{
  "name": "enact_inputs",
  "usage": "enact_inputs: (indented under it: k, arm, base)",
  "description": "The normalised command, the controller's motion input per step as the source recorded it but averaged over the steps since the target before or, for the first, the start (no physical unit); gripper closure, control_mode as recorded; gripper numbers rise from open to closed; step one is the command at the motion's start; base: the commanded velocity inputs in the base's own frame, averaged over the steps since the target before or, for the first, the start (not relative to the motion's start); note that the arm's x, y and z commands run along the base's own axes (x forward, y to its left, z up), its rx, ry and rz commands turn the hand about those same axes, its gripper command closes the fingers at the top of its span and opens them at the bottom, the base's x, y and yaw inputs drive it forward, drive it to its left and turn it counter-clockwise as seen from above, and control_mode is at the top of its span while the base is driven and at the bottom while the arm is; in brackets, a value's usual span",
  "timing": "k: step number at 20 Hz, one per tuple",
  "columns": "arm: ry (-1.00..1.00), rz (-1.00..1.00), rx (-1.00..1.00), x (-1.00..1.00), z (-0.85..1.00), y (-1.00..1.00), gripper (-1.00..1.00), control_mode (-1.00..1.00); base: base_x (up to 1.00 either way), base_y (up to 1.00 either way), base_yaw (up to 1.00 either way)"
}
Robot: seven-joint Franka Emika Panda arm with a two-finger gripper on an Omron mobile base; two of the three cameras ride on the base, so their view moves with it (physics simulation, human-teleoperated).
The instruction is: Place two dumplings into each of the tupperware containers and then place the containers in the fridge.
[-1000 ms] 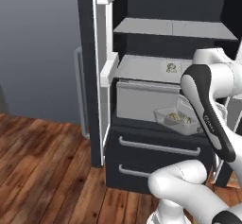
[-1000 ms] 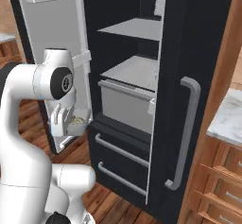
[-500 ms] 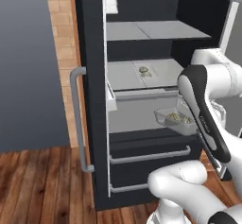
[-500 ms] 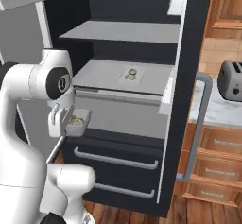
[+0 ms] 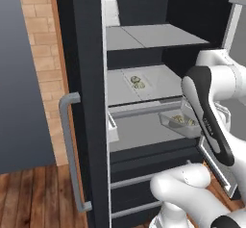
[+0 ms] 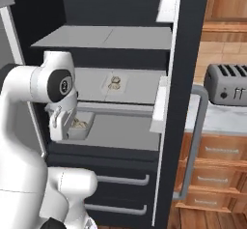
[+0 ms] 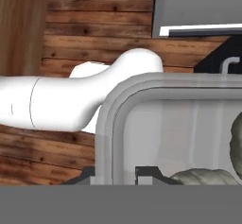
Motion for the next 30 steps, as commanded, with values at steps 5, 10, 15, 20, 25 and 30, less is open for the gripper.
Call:
enact_inputs:
  k: [5,10,15,20,25,30]
  arm:
    - [0.0,0.0,0.0,0.0,0.0,0.0,1.0,1.0]
    - [0.0,0.0,0.0,0.0,0.0,0.0,1.0,1.0]
    - [0.0,0.0,0.0,0.0,0.0,0.0,1.0,1.0]
    - [0.0,0.0,0.0,0.0,0.0,0.0,1.0,1.0]
    - [0.0,0.0,0.0,0.0,0.0,0.0,1.0,1.0]
    - [0.0,0.0,0.0,0.0,0.0,0.0,1.0,1.0]
  base:
    - [0.23,0.02,-0.21]
    - [0.4,0.03,0.19]
    - [0.53,0.0,0.19]
    - [0.45,0.0,0.0]
    - [0.42,0.0,0.0]
    - [0.17,0.0,0.0]
